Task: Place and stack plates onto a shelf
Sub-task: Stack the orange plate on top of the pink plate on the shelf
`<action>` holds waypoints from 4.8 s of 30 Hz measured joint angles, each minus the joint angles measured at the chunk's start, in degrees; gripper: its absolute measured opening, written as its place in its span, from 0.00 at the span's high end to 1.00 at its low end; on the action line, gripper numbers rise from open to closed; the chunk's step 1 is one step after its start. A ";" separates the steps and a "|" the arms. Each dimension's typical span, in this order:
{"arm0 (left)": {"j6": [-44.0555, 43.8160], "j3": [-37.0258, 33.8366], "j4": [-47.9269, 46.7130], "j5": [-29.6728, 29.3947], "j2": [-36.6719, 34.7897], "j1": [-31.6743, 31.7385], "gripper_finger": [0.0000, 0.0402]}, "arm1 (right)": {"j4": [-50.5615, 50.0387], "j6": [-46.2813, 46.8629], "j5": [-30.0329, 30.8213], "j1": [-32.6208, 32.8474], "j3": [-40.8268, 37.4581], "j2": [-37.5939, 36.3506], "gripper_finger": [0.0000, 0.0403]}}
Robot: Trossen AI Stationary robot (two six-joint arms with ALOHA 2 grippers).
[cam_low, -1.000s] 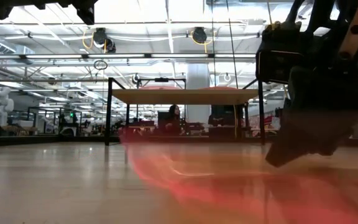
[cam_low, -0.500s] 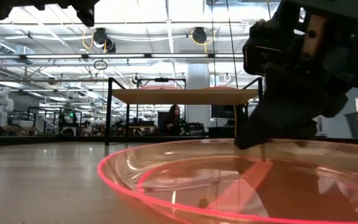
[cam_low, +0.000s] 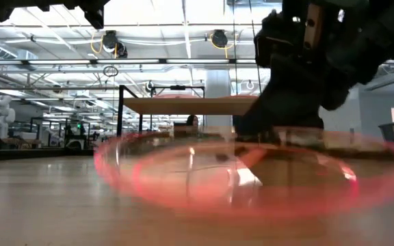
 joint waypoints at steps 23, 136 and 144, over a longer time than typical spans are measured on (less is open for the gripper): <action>0.22 0.00 0.10 0.00 0.00 0.00 0.76 | -0.02 -8.16 -0.04 -9.18 0.00 -5.55 1.00; 11.30 0.04 9.89 3.46 -1.09 23.96 0.77 | 11.91 -19.39 -28.58 -65.89 23.41 4.03 1.00; 11.61 0.04 9.87 3.45 -1.09 23.93 0.77 | 11.79 -24.14 -27.02 -64.65 23.41 4.31 1.00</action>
